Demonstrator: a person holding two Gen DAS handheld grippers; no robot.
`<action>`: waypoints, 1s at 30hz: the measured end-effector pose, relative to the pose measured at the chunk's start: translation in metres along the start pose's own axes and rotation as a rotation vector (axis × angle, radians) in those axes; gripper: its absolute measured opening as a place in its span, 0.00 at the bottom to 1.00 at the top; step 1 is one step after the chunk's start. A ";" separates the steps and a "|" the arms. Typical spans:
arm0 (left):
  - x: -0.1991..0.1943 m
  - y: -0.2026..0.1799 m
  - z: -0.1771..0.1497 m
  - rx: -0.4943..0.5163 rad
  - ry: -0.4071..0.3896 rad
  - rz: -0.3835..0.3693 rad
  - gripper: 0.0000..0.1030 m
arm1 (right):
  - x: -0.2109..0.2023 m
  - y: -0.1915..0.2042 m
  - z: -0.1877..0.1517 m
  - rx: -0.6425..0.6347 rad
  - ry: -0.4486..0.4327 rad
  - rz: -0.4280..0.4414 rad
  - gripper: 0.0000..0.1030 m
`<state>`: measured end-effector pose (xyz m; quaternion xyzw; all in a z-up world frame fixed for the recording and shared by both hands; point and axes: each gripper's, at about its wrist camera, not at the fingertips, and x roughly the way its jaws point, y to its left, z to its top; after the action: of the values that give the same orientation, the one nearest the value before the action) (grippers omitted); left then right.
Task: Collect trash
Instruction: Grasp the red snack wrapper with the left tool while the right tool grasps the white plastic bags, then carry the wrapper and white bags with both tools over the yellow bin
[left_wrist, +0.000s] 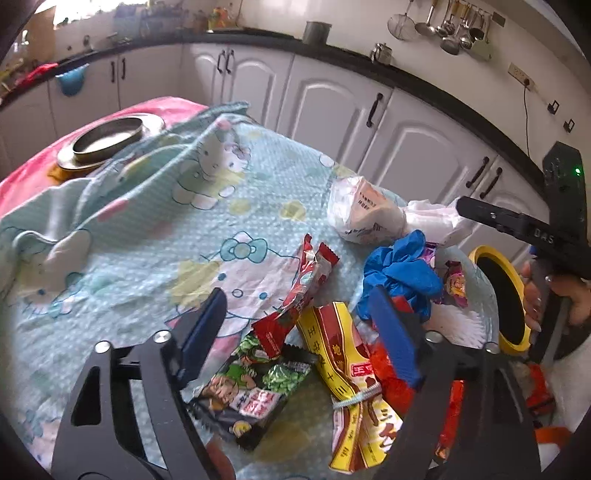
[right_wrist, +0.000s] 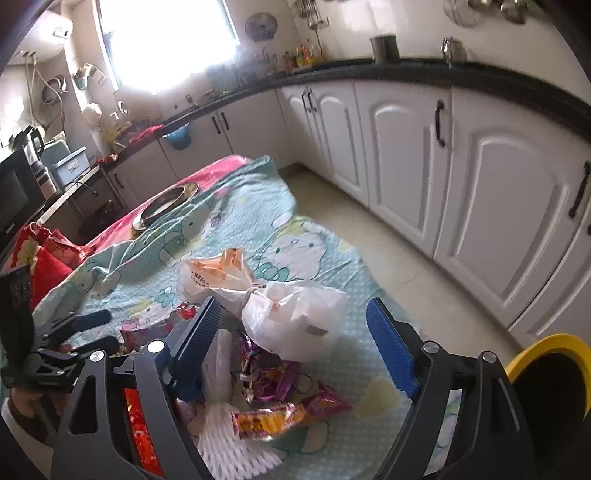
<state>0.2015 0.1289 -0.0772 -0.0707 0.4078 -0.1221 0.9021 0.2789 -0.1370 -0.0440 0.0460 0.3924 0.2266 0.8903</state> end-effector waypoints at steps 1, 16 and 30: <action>0.005 0.001 0.000 0.006 0.020 -0.013 0.63 | 0.004 0.000 0.000 0.000 0.010 0.005 0.70; 0.014 -0.005 -0.004 0.009 0.048 -0.045 0.07 | 0.006 -0.001 -0.005 0.001 -0.008 0.017 0.24; -0.032 -0.027 0.016 -0.020 -0.103 -0.066 0.05 | -0.053 0.002 0.002 -0.024 -0.168 -0.003 0.21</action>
<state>0.1888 0.1119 -0.0378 -0.0994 0.3594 -0.1438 0.9167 0.2481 -0.1579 -0.0064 0.0536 0.3135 0.2252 0.9209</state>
